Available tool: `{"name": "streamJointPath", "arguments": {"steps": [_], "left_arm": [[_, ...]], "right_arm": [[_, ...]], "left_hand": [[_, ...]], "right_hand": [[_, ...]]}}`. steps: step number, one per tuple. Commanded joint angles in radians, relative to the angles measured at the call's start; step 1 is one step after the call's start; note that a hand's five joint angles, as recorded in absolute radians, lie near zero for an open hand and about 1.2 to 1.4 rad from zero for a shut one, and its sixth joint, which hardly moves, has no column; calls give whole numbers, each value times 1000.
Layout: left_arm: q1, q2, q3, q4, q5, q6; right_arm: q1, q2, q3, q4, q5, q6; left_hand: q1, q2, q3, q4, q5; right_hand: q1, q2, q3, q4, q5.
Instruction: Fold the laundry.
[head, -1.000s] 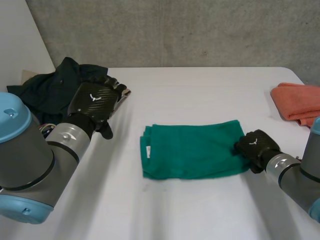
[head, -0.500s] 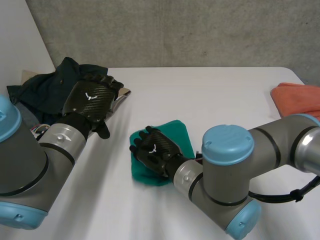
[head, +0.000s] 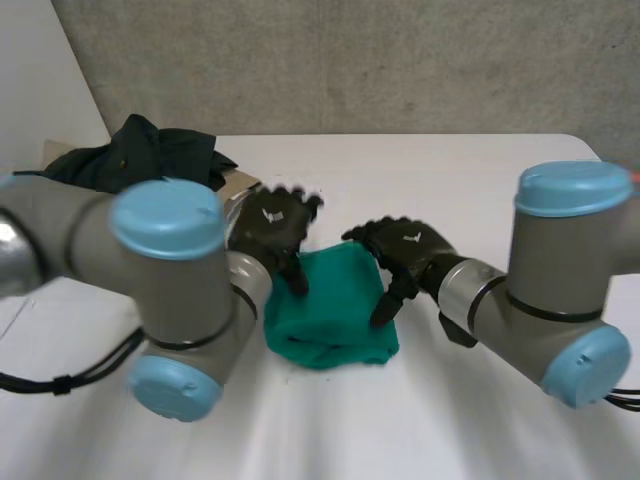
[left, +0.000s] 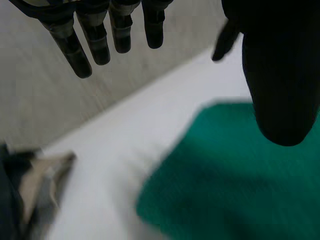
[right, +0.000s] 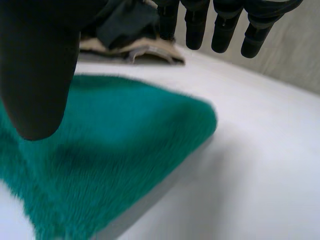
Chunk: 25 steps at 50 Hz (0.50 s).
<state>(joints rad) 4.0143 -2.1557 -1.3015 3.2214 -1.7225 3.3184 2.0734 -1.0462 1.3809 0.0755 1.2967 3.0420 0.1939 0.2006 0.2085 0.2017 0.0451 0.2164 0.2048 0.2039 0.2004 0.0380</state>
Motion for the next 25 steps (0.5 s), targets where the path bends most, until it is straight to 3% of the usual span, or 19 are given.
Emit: {"name": "streamJointPath", "arguments": {"steps": [1,9,20,24,25], "left_arm": [[0,-113,15,-81,-54,7],[15,-125,-47,-94,-25,16],[26,5,47,-87,15,21],[72,77,102,-84,72,58],[86,100,120,-87,125,82]], "right_arm": [[5,167,-100,36,12,-28],[10,187,-117,43,90,-163],[11,49,-60,10,156,-252],[54,-26,41,-87,159,-262],[68,-40,62,-104,161,-266]], "left_hand": [[17,10,2,9,-9],[25,19,11,18,0],[5,-2,-10,-3,-21],[5,-2,-10,-3,-21],[5,-2,-10,-3,-21]], "right_hand": [[-42,-30,-29,-26,-38],[-42,-30,-29,-26,-38],[-42,-30,-29,-26,-38],[-42,-30,-29,-26,-38],[-42,-30,-29,-26,-38]]}}
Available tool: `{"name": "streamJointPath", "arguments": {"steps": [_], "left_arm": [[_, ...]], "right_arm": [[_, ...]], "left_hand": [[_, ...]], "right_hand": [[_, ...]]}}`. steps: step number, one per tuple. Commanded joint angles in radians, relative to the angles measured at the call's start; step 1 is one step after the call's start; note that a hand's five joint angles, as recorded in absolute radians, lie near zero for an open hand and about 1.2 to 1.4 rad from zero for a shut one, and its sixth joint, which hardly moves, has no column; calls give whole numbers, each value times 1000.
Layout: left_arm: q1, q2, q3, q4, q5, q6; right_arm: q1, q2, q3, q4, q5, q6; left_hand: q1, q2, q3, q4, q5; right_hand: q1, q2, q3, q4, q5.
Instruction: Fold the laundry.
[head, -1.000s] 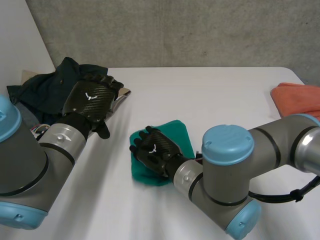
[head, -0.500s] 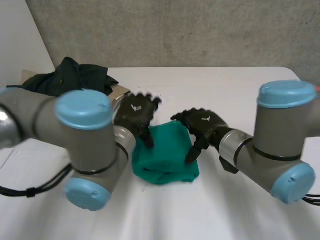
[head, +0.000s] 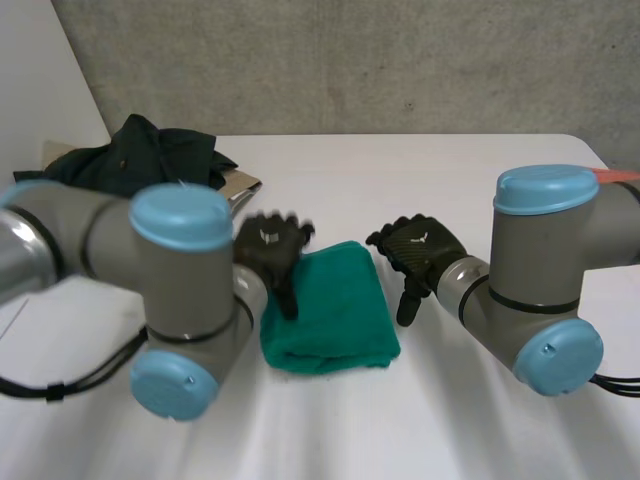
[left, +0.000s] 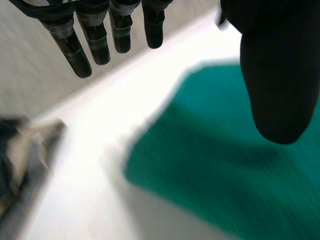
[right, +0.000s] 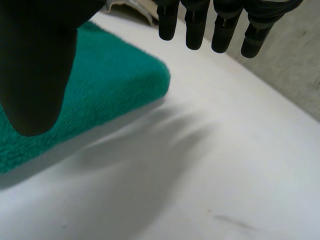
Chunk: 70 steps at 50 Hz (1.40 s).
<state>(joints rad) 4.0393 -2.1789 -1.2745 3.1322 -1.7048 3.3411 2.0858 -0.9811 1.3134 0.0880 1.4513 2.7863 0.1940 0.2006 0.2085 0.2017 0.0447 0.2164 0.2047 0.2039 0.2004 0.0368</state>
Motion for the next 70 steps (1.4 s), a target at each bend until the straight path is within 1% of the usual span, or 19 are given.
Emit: {"name": "streamJointPath", "arguments": {"steps": [1,2,3,5,7,10,11,15,18,24,31,39,43,50,54,58,64,69,70], "left_arm": [[66,134,105,2,144,70],[67,142,113,0,172,77],[72,158,135,-3,241,81],[69,165,153,-10,298,80],[66,165,175,-39,381,80],[70,169,188,-78,450,77],[72,168,198,-102,490,77],[72,157,202,-155,571,77],[69,152,195,-165,596,77],[59,139,188,-165,591,78],[59,136,187,-165,591,80],[61,136,187,-164,591,75],[59,136,187,-164,591,77],[69,148,191,-162,590,77],[72,156,204,-150,587,75],[82,179,215,-126,577,74],[82,205,213,-93,530,74],[81,205,207,-93,524,74],[79,205,204,-92,525,74]], "right_arm": [[68,-117,153,-134,6,-14],[80,-125,174,-148,4,-19],[100,-132,217,-175,3,-30],[115,-134,259,-200,1,-39],[132,-133,315,-247,0,-45],[145,-128,362,-306,0,-45],[151,-120,383,-345,-3,-45],[155,-73,403,-444,-8,-51],[155,-33,395,-499,-8,-73],[152,21,362,-534,-6,-123],[146,47,317,-537,-9,-142],[145,75,276,-539,-20,-142],[145,94,248,-537,-46,-142],[128,73,165,-550,-48,-143],[59,32,75,-562,-51,-125],[-48,12,-44,-600,-52,-125],[-202,16,-183,-645,-63,-94],[-372,50,-286,-675,-153,28],[-435,77,-318,-692,-189,67]], "left_hand": [[8,1,-7,0,-17],[11,4,-4,3,-15],[19,13,5,12,-6],[25,19,11,18,0],[25,19,11,18,0],[25,19,11,18,0],[25,19,11,18,0],[25,19,11,18,0],[25,19,11,18,0],[22,16,8,15,-3],[20,13,5,12,-6],[20,13,5,12,-6],[20,13,5,12,-6],[20,13,5,12,-6],[20,13,5,12,-6],[17,10,2,9,-9],[14,7,-1,6,-12],[11,4,-4,3,-14],[14,7,-1,6,-12]], "right_hand": [[-42,-30,-29,-26,-37],[-42,-30,-29,-26,-37],[-42,-30,-29,-26,-37],[-42,-30,-29,-26,-37],[-42,-30,-29,-26,-37],[-42,-30,-29,-26,-37],[-42,-30,-29,-26,-37],[-42,-30,-29,-26,-37],[-42,-30,-29,-26,-37],[-42,-30,-29,-26,-37],[212,224,224,228,217],[590,602,603,607,596],[1156,1167,1168,1172,1161],[1180,1192,1192,1196,1185],[1180,1192,1192,1196,1185],[1180,1192,1192,1196,1185],[1180,1192,1192,1196,1185],[1180,1192,1192,1196,1185],[1180,1192,1192,1196,1185]]}}
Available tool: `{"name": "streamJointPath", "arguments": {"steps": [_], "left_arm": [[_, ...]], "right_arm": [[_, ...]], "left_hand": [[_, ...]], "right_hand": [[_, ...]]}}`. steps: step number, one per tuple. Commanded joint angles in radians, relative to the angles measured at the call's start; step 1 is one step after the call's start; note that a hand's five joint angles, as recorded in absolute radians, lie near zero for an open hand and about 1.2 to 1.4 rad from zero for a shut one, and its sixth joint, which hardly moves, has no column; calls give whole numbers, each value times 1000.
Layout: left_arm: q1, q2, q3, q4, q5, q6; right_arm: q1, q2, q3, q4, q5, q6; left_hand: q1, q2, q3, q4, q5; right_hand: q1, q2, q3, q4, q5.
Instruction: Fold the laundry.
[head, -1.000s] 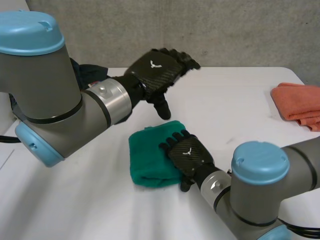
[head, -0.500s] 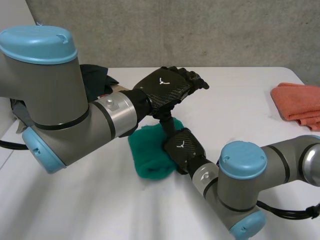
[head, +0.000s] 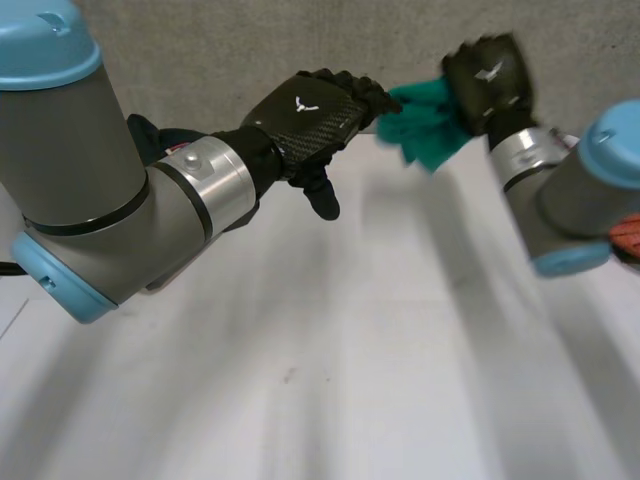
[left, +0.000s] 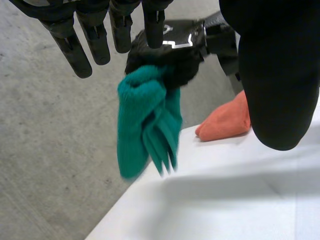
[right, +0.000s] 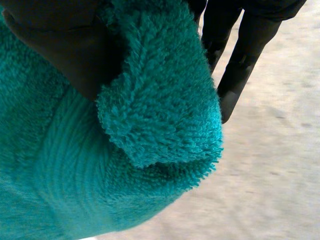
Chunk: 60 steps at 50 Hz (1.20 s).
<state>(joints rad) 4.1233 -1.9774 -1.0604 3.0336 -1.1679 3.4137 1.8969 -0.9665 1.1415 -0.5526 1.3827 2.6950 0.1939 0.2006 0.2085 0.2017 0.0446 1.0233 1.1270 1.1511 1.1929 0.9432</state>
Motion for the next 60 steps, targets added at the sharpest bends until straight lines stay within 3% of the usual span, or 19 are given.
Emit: {"name": "streamJointPath", "arguments": {"steps": [1,9,15,19,23,27,34,37,38,39,45,52,56,60], "left_arm": [[-5,3,-12,5,-12,1],[-12,2,-20,5,-13,2],[-17,0,-36,5,-15,4],[-26,0,-44,7,-15,4],[-29,-1,-52,7,-15,4],[-29,-1,-61,7,-15,2],[-31,-1,-69,7,-15,4],[-31,0,-70,7,-13,4],[-32,2,-70,7,-13,4],[-32,2,-70,7,-13,4],[-49,5,-70,7,-13,4],[-61,12,-72,7,-13,6],[-61,31,-72,7,-12,2],[-60,51,-67,13,-9,-2]], "right_arm": [[-277,81,-164,-62,-134,176],[-444,339,-338,-127,-266,227],[-564,465,-355,-176,-306,227],[-617,492,-344,-196,-324,227],[-677,517,-289,-199,-436,226],[-700,514,-246,-202,-493,223],[-708,445,-162,-190,-511,218],[-708,404,-120,-190,-507,218],[-710,379,-100,-187,-495,215],[-711,367,-91,-185,-493,212],[-762,258,-32,-80,-487,164],[-867,115,-43,219,-470,54],[-917,40,-78,368,-381,-35],[-912,-53,-144,436,-179,-148]], "left_hand": [[14,7,-1,6,-11],[14,7,-1,6,-11],[17,10,2,9,-9],[17,10,2,9,-9],[17,10,2,9,-9],[20,13,5,12,-6],[17,10,2,9,-9],[17,10,2,9,-9],[17,10,2,9,-9],[17,10,2,9,-9],[17,10,2,9,-9],[14,7,-1,6,-11],[14,7,-1,6,-11],[11,4,-4,3,-14]], "right_hand": [[373,269,245,203,279],[373,269,245,203,279],[373,269,245,203,279],[373,269,245,203,279],[373,269,245,203,279],[373,269,245,203,279],[373,269,245,203,279],[-302,-405,-429,-471,-396],[-746,-850,-874,-916,-840],[-849,-952,-977,-1018,-943],[-849,-952,-977,-1018,-943],[-849,-952,-977,-1018,-943],[-849,-952,-977,-1018,-943],[-849,-952,-977,-1018,-943]]}}
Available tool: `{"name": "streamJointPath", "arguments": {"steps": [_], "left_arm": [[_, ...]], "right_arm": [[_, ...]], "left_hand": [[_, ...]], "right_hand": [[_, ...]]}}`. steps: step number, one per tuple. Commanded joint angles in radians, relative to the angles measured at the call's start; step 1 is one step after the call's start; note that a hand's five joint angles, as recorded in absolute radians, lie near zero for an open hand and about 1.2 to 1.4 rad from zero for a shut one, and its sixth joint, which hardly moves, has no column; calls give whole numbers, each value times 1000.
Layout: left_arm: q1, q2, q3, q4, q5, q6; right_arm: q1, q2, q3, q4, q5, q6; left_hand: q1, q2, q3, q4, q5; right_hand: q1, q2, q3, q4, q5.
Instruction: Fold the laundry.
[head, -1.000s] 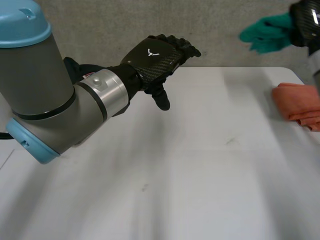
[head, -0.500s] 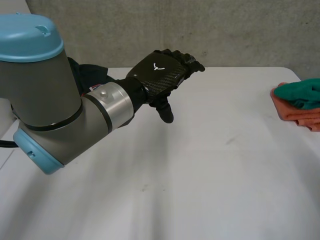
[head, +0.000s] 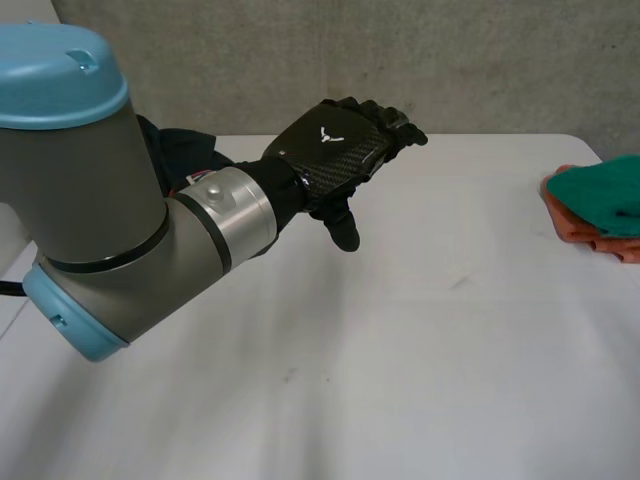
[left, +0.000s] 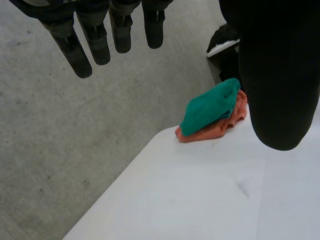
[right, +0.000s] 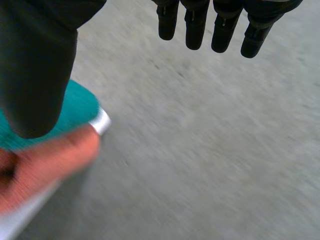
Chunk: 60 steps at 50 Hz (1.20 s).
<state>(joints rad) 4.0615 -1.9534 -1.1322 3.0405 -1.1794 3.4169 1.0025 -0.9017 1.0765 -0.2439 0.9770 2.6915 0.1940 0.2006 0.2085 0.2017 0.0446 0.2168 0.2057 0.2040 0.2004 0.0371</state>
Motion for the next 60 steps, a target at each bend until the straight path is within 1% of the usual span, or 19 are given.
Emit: {"name": "streamJointPath", "arguments": {"steps": [1,4,10,13,16,18,21,22,24,25,29,33,38,41,44,47,49,55,60], "left_arm": [[2,30,6,8,3,-5],[2,42,14,21,0,-7],[13,77,15,66,-8,-34],[23,91,20,107,-54,-74],[66,102,28,138,-147,-90],[143,105,32,152,-227,-76],[242,94,35,155,-276,-45],[322,76,37,155,-295,-7],[384,36,43,155,-296,47],[439,-16,54,150,-296,120],[535,-171,89,156,-295,319],[586,-336,158,196,-286,468],[648,-505,245,235,-217,519],[663,-573,285,236,-148,519],[659,-596,301,239,-106,515],[649,-595,302,247,-72,476],[631,-585,304,268,-71,428],[579,-432,261,339,-86,315],[516,-210,172,354,-101,149]], "right_arm": [[-16,-137,-82,120,256,-162],[16,-206,-81,58,327,-183],[232,-293,44,-129,281,-118],[326,-379,175,-201,218,-68],[396,-457,336,-235,125,-38],[451,-500,448,-235,48,-33],[523,-525,592,-215,-23,-45],[536,-526,617,-209,-32,-51],[574,-525,669,-177,-34,-71],[605,-517,700,-138,-28,-102],[665,-467,734,-2,6,-223],[683,-393,746,96,57,-344],[682,-359,760,110,91,-389],[679,-356,766,104,91,-389],[679,-353,772,97,94,-389],[677,-353,775,95,94,-389],[677,-353,777,92,94,-389],[674,-356,775,83,94,-387],[663,-370,775,64,97,-383]], "left_hand": [[8,1,-7,0,-17],[8,1,-7,0,-17],[8,1,-7,0,-17],[11,4,-4,3,-14],[11,4,-4,3,-14],[17,10,2,9,-9],[11,4,-4,3,-14],[11,4,-4,3,-14],[11,4,-4,3,-14],[8,1,-7,0,-17],[5,-2,-10,-3,-20],[2,-5,-13,-6,-23],[-1,-8,-16,-9,-26],[54,48,40,47,29],[300,294,286,293,275],[939,933,925,932,914],[1201,1195,1187,1194,1176],[1202,1196,1188,1195,1177],[1202,1196,1188,1195,1177]], "right_hand": [[-42,-31,-29,-26,-37],[-42,-31,-29,-26,-37],[-42,-31,-29,-26,-37],[-42,-31,-29,-26,-37],[-42,-31,-29,-26,-37],[-42,-31,-29,-26,-37],[-42,-31,-29,-26,-37],[-42,-31,-29,-26,-37],[-42,-31,-29,-26,-37],[-42,-31,-29,-26,-37],[-42,-31,-29,-26,-37],[-42,-31,-29,-26,-37],[-42,-31,-29,-26,-37],[-42,-31,-29,-26,-37],[-42,-31,-29,-26,-37],[-42,-31,-29,-26,-37],[-42,-31,-29,-26,-37],[-42,-31,-29,-26,-37],[-42,-31,-29,-26,-37]]}}
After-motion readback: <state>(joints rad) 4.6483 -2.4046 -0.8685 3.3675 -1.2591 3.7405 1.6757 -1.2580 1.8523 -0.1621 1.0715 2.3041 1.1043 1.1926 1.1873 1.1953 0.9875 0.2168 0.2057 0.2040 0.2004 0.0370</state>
